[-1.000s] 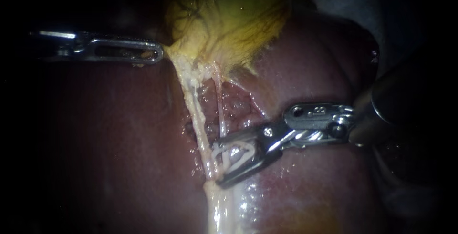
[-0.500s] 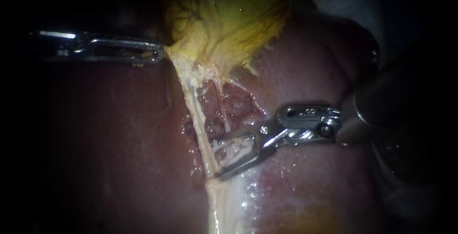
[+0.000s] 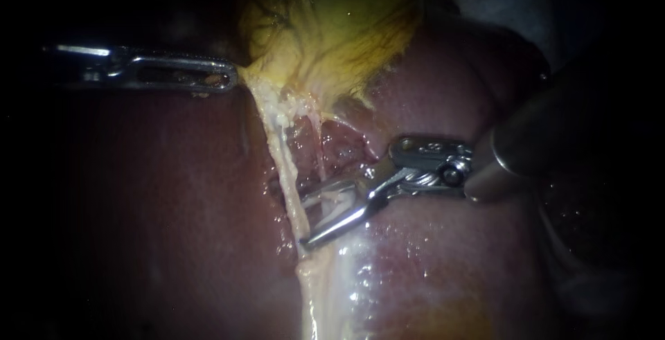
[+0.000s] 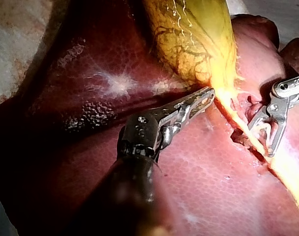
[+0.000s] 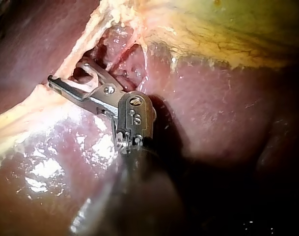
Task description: Clipping first clip left tube
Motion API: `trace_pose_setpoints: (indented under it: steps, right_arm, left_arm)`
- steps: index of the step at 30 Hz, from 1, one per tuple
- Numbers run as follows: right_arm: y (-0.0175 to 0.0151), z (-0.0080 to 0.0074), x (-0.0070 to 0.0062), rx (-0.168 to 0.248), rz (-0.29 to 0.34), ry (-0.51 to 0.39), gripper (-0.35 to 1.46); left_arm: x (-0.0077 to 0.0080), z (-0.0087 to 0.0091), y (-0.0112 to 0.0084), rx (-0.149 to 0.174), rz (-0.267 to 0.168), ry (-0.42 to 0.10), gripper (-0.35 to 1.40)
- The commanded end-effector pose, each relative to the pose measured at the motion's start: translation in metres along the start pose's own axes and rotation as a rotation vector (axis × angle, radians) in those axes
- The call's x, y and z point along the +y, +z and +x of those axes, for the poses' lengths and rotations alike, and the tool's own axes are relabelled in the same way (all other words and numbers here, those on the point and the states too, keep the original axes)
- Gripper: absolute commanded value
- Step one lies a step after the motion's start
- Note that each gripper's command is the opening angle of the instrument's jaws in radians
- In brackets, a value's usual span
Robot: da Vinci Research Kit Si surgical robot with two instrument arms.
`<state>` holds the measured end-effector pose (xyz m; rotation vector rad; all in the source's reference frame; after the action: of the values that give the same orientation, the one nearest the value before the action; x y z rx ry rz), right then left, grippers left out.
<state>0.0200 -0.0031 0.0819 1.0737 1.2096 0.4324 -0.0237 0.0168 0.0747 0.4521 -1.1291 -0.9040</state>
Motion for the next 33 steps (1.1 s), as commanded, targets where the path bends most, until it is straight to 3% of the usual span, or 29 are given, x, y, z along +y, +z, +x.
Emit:
trace_pose_setpoints:
  steps: [1, 6, 12, 18, 24, 28, 33]
  right_arm:
    - [0.0001, -0.0001, 0.0, 0.013, 0.023, -0.007, 0.53]
    - [0.0007, -0.0004, -0.0007, 0.066, 0.151, -0.011, 0.53]
    - [0.0018, -0.0007, -0.0027, 0.073, 0.232, -0.017, 0.52]
    - [0.0032, -0.0005, -0.0041, 0.098, 0.245, -0.014, 0.5]
    - [0.0036, -0.0004, -0.0043, 0.1, 0.246, -0.014, 0.45]
    - [0.0035, -0.0004, -0.0042, 0.103, 0.243, -0.014, 0.27]
    - [0.0035, -0.0003, -0.0043, 0.115, 0.23, -0.011, -0.16]
  left_arm:
    - [0.0, 0.0, 0.0, 0.0, 0.0, 0.0, -0.35]
    - [0.0, 0.0, 0.0, 0.0, 0.0, 0.0, -0.35]
    - [0.0, 0.0, -0.0001, 0.0, 0.0, 0.0, -0.35]
    - [0.0, 0.0, -0.0001, 0.0, 0.0, 0.0, -0.35]
    - [0.0, 0.0, -0.0001, 0.0, 0.0, 0.0, -0.35]
    - [0.0, 0.0, -0.0001, 0.0, 0.0, 0.0, -0.35]
    - [0.0, 0.0, -0.0001, 0.0, 0.0, 0.0, -0.35]
